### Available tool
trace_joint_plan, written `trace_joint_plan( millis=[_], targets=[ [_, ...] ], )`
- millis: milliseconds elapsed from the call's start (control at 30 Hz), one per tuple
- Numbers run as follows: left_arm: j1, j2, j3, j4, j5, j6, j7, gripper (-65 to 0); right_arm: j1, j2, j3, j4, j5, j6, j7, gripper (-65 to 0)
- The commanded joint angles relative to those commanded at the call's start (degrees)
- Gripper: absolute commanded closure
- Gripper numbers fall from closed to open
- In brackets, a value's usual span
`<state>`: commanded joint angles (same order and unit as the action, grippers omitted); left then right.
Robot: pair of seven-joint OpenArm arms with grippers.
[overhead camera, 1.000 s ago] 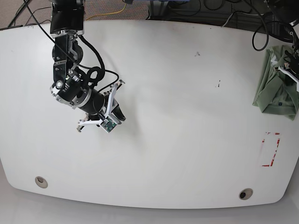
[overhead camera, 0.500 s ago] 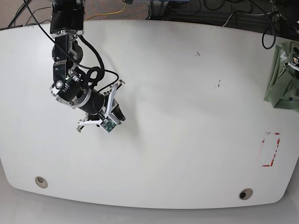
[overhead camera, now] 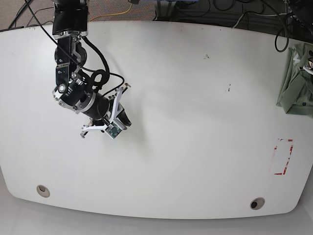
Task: Layout the t-shirt on the table in an organized manner, then fold the t-shirt properly
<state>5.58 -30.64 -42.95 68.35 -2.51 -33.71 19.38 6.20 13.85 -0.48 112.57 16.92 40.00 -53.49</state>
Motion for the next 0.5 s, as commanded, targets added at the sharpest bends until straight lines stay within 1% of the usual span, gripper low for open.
trace_joint_plan(
  millis=[100, 167, 233, 300, 400, 500],
  targets=[
    [0.0, 0.4, 0.0, 7.3, -0.1, 0.0, 3.5, 0.0, 0.2, 0.1, 0.0, 1.1, -0.4, 0.0, 0.0, -7.1],
    [-0.4, 1.6, 0.1, 12.1, -0.1, 0.0, 5.7, 0.0, 0.4, 0.2, 0.0, 1.7, -0.5, 0.0, 0.2, -7.1],
    [-2.5, 4.5, 1.0, 19.3, -0.1, 0.0, 7.3, 0.0, 0.6, 1.2, 0.0, 1.8, -0.5, 0.0, 0.5, -6.8],
    [-3.9, 6.8, 2.6, 23.5, 0.0, 0.0, 8.0, 0.0, 1.4, 1.5, 0.0, 1.8, -0.5, 0.0, 1.7, -6.7],
    [-5.2, 10.3, 6.2, 29.9, 0.0, 0.0, 8.7, 0.0, 1.6, 1.8, 0.0, 1.3, -0.5, 0.0, 5.6, -6.5],
    [-5.5, 15.0, 8.8, 34.6, 0.2, 0.2, 8.4, 0.0, 1.5, 2.2, 0.0, -0.2, -0.6, 0.0, 10.1, -6.5]
  ],
)
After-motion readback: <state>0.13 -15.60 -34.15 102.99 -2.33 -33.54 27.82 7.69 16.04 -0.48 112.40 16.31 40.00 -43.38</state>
